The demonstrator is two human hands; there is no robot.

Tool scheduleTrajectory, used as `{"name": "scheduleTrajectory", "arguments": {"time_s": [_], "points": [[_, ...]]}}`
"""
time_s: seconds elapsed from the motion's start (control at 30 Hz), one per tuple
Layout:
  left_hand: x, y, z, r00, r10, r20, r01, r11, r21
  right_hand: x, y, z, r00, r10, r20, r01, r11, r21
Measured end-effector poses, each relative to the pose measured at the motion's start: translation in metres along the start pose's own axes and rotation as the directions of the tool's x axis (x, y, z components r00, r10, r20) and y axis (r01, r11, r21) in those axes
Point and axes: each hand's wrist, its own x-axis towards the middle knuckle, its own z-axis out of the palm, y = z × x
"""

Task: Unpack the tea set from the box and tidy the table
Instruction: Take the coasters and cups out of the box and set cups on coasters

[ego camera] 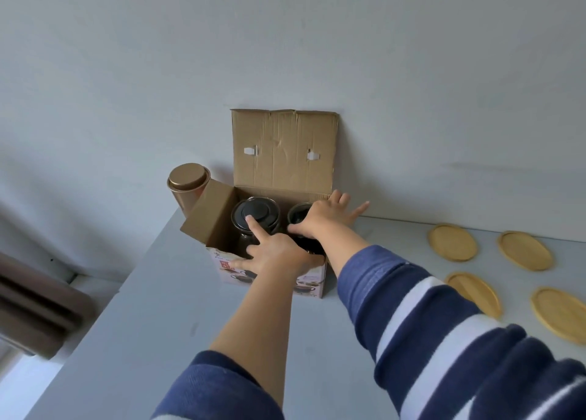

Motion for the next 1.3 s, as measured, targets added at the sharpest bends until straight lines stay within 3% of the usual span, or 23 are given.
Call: {"name": "scheduleTrajectory", "arguments": {"time_s": [0.13,0.27,0.37,0.47,0.6,0.8,1.03,1.3], "points": [[-0.002,-0.003,0.001,0.997,0.034,-0.073,-0.032,0.999,0.032,-0.004,0.008,-0.010,0.995,-0.029,-0.095,0.035,0.997,0.064],[-0.009,-0.003,-0.006,0.987,0.070,-0.147,-0.062,0.996,0.058,-0.009,0.018,-0.045,0.995,-0.040,-0.086,0.059,0.974,0.220],[-0.020,0.004,-0.020,0.964,0.101,-0.247,-0.087,0.994,0.066,-0.011,0.038,-0.063,0.993,-0.024,-0.118,0.089,0.808,0.582],[-0.033,0.016,-0.039,0.926,0.150,-0.348,-0.164,0.986,-0.012,-0.020,0.073,-0.073,0.985,0.046,-0.165,0.089,0.684,0.724],[-0.051,0.046,-0.046,0.868,0.298,-0.396,-0.365,0.925,-0.104,-0.030,0.134,-0.073,0.962,0.174,-0.212,0.062,0.616,0.785],[-0.071,0.115,0.004,0.830,0.449,-0.331,-0.532,0.816,-0.226,-0.035,0.245,-0.058,0.925,0.326,-0.197,-0.048,0.613,0.789],[-0.070,0.199,0.089,0.838,0.510,-0.195,-0.545,0.763,-0.348,-0.012,0.360,-0.023,0.876,0.452,-0.169,-0.185,0.638,0.747],[-0.039,0.253,0.157,0.847,0.510,-0.149,-0.524,0.760,-0.384,0.039,0.417,0.025,0.855,0.495,-0.154,-0.264,0.671,0.693]]}}
